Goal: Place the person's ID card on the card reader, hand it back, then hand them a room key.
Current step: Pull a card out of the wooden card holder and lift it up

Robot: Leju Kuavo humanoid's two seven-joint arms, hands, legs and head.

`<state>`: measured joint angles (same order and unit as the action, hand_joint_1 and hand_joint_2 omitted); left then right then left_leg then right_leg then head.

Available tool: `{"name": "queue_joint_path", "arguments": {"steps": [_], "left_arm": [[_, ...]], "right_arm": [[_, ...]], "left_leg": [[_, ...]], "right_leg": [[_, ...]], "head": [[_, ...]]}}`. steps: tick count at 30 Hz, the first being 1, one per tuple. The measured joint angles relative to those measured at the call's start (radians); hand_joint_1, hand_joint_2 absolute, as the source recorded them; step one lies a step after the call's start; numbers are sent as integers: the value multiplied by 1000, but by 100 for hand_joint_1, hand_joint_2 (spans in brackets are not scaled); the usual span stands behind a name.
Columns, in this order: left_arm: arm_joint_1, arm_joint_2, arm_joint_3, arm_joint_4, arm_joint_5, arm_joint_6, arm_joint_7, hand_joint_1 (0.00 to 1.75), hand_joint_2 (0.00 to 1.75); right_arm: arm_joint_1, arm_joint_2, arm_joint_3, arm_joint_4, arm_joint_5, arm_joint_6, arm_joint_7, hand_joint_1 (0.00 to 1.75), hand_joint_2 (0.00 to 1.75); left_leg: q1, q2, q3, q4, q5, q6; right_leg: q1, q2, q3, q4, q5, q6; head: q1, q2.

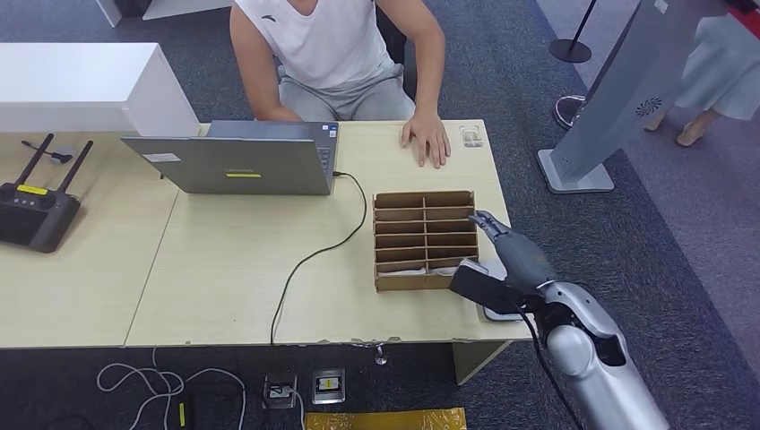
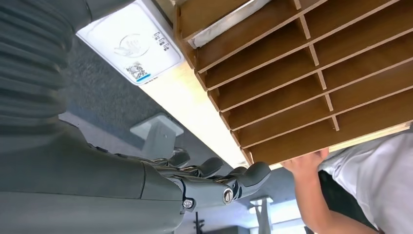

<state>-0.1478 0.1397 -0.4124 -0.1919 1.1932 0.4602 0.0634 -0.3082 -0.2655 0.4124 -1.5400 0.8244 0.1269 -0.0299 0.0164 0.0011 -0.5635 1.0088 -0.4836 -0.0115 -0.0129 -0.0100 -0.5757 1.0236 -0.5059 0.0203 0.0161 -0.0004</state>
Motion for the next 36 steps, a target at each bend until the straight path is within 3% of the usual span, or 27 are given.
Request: {"name": "queue_joint_path", "arguments": {"steps": [5, 13, 36], "left_arm": [[0, 0, 0, 0, -1, 7, 0, 0, 0], [-1, -5, 1, 0, -1, 24, 0, 0, 0], [-2, -23, 1, 0, -12, 28, 0, 0, 0]], "right_arm": [[2, 0, 9, 0, 104, -34, -4, 0, 175], [13, 3, 25, 25, 330, -204, -9, 0, 175], [36, 52, 55, 138, 360, -279, -35, 0, 175]], "left_leg": [[0, 0, 0, 0, 0, 0], [0, 0, 0, 0, 0, 0], [0, 0, 0, 0, 0, 0]], "right_leg": [[0, 0, 0, 0, 0, 0], [0, 0, 0, 0, 0, 0], [0, 0, 0, 0, 0, 0]], "head": [[0, 0], [0, 0], [0, 0]]}}
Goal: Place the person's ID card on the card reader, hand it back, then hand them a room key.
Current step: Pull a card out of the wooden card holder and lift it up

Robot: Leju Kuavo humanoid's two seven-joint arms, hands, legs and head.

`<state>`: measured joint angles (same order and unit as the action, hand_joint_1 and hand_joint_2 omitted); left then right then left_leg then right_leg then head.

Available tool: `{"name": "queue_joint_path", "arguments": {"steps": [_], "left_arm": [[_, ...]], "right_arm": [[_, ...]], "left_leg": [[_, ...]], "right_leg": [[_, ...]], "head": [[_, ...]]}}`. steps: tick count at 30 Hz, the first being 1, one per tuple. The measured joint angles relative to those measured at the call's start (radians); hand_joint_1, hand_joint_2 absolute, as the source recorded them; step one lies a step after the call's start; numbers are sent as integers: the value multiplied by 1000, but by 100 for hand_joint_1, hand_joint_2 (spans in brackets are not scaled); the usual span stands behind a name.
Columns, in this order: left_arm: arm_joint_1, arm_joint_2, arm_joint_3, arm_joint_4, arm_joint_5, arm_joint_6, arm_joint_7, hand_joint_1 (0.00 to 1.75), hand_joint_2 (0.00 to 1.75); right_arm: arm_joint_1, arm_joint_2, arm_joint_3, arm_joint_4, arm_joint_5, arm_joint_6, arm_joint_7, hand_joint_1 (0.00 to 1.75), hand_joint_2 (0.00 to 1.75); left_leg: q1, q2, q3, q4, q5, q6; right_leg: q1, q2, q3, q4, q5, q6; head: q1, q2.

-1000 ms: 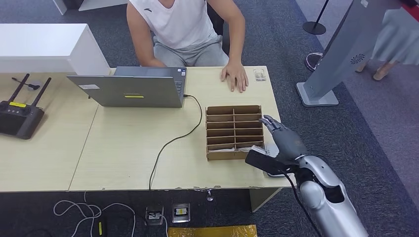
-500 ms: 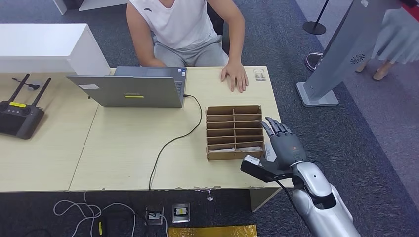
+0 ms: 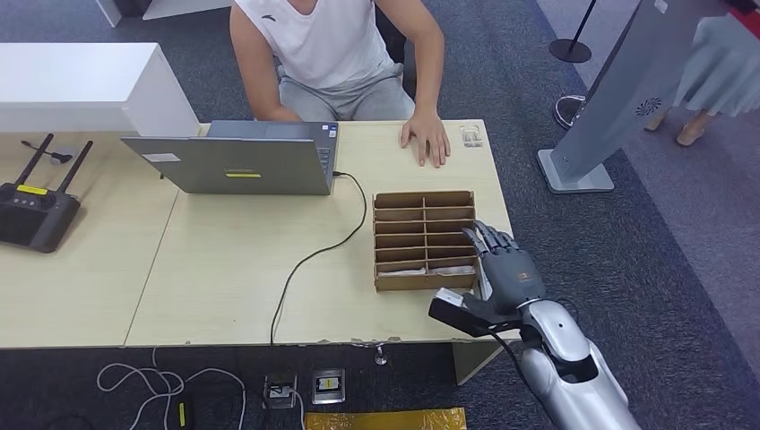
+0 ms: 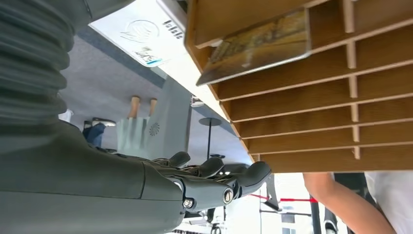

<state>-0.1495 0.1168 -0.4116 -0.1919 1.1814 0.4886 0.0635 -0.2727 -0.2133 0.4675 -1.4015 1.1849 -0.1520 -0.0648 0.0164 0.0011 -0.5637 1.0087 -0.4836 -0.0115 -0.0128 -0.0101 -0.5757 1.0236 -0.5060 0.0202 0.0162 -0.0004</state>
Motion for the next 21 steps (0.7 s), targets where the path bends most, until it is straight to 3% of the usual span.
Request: {"name": "queue_joint_path", "arguments": {"steps": [11, 21], "left_arm": [[-1, -6, 0, 0, -9, 6, -6, 0, 0], [-1, -10, 0, 0, -8, 5, -6, 0, 0]], "right_arm": [[0, 62, 33, 43, -16, -134, -41, 0, 175], [0, 81, 53, 79, -27, -140, -44, 0, 175]], "left_leg": [[0, 0, 0, 0, 0, 0], [0, 0, 0, 0, 0, 0]], "right_leg": [[0, 0, 0, 0, 0, 0], [0, 0, 0, 0, 0, 0]], "head": [[0, 0], [0, 0]]}}
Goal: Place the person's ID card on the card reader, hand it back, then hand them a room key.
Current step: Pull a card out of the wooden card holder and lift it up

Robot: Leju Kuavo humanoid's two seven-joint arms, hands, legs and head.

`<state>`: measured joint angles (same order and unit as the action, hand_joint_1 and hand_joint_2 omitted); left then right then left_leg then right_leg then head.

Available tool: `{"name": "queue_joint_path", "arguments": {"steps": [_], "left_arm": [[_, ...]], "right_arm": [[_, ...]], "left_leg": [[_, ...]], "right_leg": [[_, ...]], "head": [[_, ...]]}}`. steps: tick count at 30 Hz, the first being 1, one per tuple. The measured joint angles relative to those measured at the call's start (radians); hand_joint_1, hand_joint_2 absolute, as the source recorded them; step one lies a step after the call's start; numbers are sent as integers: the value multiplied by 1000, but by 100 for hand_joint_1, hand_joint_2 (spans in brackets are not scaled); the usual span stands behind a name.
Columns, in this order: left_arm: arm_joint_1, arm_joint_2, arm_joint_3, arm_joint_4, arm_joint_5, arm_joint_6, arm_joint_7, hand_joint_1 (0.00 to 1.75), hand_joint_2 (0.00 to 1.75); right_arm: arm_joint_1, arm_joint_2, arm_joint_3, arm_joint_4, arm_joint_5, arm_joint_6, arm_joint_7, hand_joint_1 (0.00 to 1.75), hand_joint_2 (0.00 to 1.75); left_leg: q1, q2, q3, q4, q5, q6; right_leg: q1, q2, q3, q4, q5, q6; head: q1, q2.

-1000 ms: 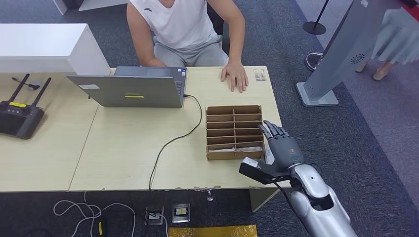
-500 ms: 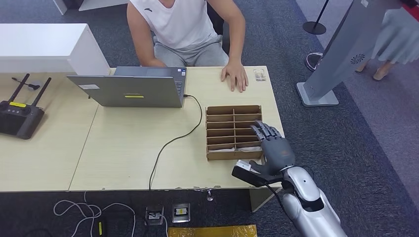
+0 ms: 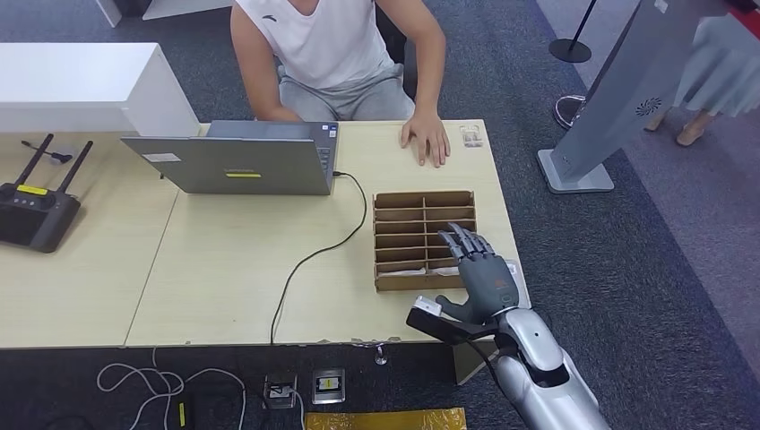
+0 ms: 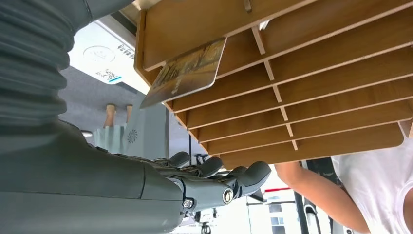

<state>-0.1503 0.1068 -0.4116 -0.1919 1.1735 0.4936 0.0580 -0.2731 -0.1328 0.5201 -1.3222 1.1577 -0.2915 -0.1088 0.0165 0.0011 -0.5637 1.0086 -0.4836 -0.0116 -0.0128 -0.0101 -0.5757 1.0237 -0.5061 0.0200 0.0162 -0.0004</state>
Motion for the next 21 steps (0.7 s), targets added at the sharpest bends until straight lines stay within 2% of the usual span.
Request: {"name": "queue_joint_path", "arguments": {"steps": [11, 21], "left_arm": [[0, 0, 6, 0, 8, 3, 0, 0, 0], [0, -3, 11, 0, 11, 20, -7, 0, 0]], "right_arm": [[-4, 0, 4, 49, -8, -20, 31, 0, 175], [-10, -2, -14, 73, -36, -140, 36, 0, 175]], "left_leg": [[0, 0, 0, 0, 0, 0], [0, 0, 0, 0, 0, 0]], "right_leg": [[0, 0, 0, 0, 0, 0], [0, 0, 0, 0, 0, 0]], "head": [[0, 0], [0, 0]]}}
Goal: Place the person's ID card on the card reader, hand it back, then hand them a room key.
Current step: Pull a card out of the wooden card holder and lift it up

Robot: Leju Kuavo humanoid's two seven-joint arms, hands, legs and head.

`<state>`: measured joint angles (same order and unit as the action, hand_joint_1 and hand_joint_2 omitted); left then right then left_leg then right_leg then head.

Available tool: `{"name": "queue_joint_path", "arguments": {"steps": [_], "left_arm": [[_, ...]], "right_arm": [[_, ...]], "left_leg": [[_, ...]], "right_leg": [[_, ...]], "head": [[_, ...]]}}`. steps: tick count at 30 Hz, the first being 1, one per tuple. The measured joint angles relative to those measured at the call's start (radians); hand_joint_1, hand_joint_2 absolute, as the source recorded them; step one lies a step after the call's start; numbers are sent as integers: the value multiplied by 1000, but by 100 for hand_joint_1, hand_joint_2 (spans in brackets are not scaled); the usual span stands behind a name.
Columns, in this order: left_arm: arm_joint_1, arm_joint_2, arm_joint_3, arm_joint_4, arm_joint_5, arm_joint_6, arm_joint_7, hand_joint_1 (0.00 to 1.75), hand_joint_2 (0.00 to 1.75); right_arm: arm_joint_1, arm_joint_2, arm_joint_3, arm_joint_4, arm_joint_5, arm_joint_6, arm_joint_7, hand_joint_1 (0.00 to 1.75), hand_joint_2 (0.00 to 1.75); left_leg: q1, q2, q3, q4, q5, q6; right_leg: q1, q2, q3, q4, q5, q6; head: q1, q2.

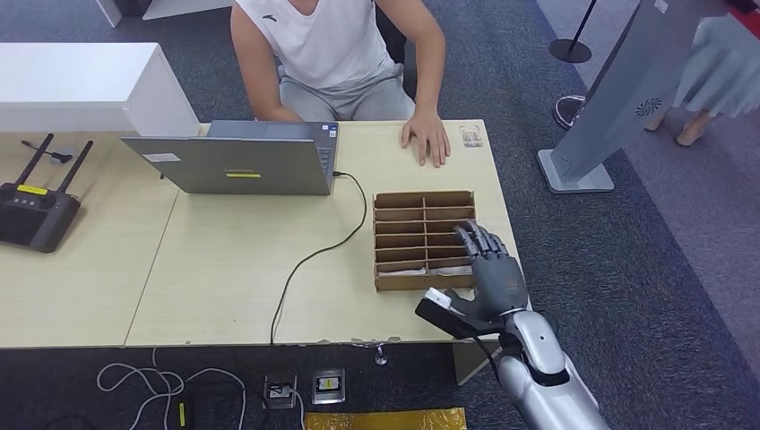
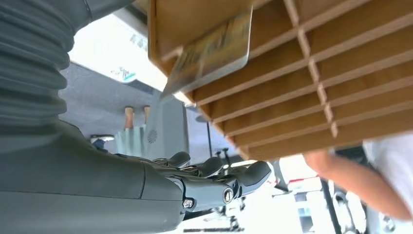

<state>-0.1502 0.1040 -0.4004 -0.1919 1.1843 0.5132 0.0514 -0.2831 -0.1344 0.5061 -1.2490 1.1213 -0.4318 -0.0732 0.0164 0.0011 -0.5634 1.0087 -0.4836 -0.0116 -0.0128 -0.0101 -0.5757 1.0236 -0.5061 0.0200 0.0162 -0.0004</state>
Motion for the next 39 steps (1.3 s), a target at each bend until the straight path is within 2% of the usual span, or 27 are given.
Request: {"name": "queue_joint_path", "arguments": {"steps": [8, 26, 27, 30, 31, 39], "left_arm": [[0, -3, 6, 0, 0, 9, -8, 0, 0], [0, -3, 12, 0, -3, 7, -17, 0, 0], [0, -3, 12, 0, -4, 6, -17, 0, 0], [0, -2, 12, 0, -4, 4, -17, 0, 0], [0, -2, 12, 0, -4, 2, -17, 0, 0], [0, -2, 12, 0, -4, -2, -16, 0, 0]], "right_arm": [[0, -8, -24, 0, -16, -28, -20, 0, 175], [0, -10, -25, 0, -21, 34, -33, 0, 175], [0, -10, -25, 0, -22, 39, -33, 7, 175], [0, -10, -25, 0, -23, 57, -32, 134, 175], [0, -10, -25, 0, -23, 62, -31, 170, 175], [-1, -10, -24, 3, -33, 87, -25, 175, 175]], "left_leg": [[0, 0, 0, 0, 0, 0], [0, 0, 0, 0, 0, 0], [0, 0, 0, 0, 0, 0], [0, 0, 0, 0, 0, 0], [0, 0, 0, 0, 0, 0], [0, 0, 0, 0, 0, 0]], "right_leg": [[0, 0, 0, 0, 0, 0], [0, 0, 0, 0, 0, 0], [0, 0, 0, 0, 0, 0], [0, 0, 0, 0, 0, 0], [0, 0, 0, 0, 0, 0], [0, 0, 0, 0, 0, 0]], "head": [[0, 0], [0, 0], [0, 0], [0, 0], [0, 0], [0, 0]]}}
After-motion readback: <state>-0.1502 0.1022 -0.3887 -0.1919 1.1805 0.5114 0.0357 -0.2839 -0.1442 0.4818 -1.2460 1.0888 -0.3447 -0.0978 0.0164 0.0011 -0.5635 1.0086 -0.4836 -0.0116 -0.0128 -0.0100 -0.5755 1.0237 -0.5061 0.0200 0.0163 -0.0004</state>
